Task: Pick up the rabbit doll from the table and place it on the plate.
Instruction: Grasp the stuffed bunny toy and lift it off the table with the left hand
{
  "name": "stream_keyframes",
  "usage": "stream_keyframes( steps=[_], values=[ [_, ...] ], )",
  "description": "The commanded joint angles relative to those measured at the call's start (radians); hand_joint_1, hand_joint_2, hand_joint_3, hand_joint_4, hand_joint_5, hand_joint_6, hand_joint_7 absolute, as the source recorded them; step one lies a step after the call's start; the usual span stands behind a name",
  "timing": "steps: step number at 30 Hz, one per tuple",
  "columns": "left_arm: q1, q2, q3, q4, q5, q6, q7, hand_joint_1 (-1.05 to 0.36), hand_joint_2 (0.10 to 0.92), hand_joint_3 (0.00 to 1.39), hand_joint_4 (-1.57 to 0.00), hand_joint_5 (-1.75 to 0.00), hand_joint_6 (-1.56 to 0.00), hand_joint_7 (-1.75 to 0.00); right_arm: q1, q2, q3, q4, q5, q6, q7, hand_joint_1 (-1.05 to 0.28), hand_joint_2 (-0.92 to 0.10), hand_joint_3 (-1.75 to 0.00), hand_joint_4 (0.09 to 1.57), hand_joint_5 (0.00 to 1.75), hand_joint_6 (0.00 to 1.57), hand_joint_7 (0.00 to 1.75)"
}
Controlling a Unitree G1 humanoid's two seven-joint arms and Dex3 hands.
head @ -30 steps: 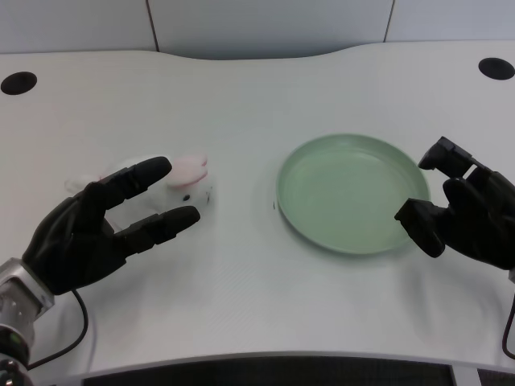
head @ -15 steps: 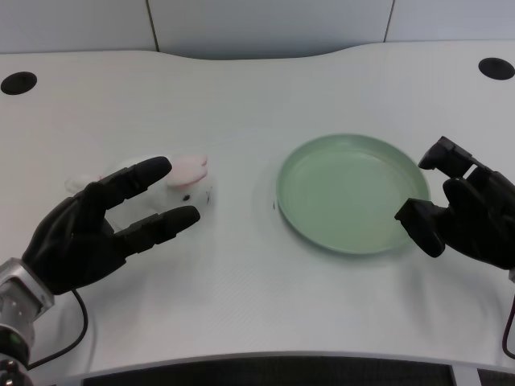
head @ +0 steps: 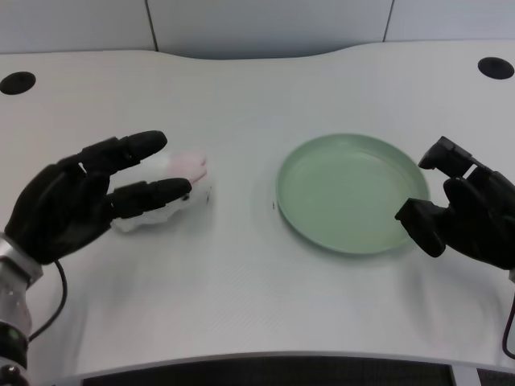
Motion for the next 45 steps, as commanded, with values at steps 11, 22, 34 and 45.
stream_keyframes(
  steps=[11,22,34,45],
  values=[
    [-0.105,0.098,-0.137,-0.054,0.308,-0.663,0.331,-0.74,0.921,0.08,-0.52,0.0,-0.5,0.0,0.0,-0.013,-0.003,0.003,0.01,0.009,0.009,-0.55,-0.92,-0.09,1.04,1.75,0.8,1.75],
    [-0.238,0.205,-0.355,0.152,0.722,-0.767,0.882,-0.81,0.921,0.06,-0.24,0.0,-0.34,0.0,0.003,-0.01,0.0,-0.001,0.006,-0.002,0.003,-0.56,-0.92,-0.09,1.04,1.75,0.8,1.75],
    [-0.359,0.153,-0.66,0.32,1.027,-0.424,1.26,-0.93,0.918,0.03,-0.09,0.0,-0.19,0.0,0.0,-0.009,-0.002,-0.003,0.01,0.019,0.002,-0.54,-0.92,-0.09,1.04,1.75,0.79,1.75],
    [-0.351,0.097,-0.738,0.384,1.05,-0.185,1.246,-0.9,0.911,0.01,-0.22,-0.06,-0.22,-0.01,0.003,-0.008,0.001,-0.007,0.005,0.001,0.001,-0.56,-0.92,-0.09,1.04,1.75,0.79,1.75]
  ],
)
